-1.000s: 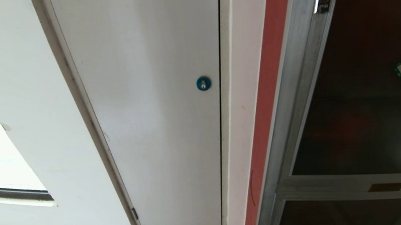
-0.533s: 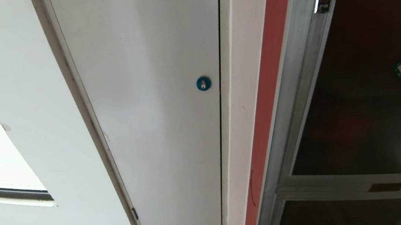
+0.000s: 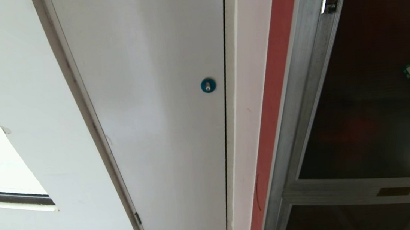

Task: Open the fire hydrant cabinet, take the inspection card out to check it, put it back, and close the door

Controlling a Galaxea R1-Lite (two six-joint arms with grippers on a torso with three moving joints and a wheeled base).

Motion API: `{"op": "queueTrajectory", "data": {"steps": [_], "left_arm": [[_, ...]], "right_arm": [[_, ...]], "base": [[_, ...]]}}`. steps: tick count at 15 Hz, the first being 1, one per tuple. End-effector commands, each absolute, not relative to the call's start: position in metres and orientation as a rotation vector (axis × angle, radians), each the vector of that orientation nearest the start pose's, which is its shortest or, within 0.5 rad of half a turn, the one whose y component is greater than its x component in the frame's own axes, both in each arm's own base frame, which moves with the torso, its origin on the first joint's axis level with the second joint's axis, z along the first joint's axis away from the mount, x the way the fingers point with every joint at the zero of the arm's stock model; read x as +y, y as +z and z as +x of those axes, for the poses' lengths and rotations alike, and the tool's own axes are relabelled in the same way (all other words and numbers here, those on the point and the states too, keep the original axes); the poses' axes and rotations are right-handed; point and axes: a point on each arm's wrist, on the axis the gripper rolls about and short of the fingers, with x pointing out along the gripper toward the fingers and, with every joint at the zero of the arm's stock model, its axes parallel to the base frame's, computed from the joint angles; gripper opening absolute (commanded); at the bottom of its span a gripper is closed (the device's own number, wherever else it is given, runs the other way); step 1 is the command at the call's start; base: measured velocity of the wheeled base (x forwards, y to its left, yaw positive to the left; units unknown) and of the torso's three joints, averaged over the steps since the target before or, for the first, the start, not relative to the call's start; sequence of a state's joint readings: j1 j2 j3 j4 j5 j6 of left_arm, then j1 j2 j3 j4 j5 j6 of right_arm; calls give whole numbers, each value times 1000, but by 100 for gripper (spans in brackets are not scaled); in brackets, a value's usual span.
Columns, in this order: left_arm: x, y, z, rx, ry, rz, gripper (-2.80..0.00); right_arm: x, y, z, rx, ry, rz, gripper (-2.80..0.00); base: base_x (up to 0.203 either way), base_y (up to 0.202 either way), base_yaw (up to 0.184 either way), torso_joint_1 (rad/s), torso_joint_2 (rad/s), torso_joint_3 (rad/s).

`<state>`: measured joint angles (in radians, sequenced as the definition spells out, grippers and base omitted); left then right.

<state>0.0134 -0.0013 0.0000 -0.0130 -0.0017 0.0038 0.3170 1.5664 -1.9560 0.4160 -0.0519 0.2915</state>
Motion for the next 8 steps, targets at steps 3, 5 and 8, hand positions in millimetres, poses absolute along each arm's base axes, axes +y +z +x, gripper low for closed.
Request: {"op": "queueTrajectory", "data": {"steps": [3,5,8], "left_arm": [[0,75,-22,-9,12,3,-280],[0,75,-22,-9,12,3,-280],[0,75,-22,-9,12,5,-280]], "right_arm": [[73,430,228,80,254,285,-280],[73,428,231,86,249,284,-280],[73,427,234,89,244,285,-280]], "base": [[0,0,0,0,0,0],[0,0,0,0,0,0],[0,0,0,0,0,0]]}}
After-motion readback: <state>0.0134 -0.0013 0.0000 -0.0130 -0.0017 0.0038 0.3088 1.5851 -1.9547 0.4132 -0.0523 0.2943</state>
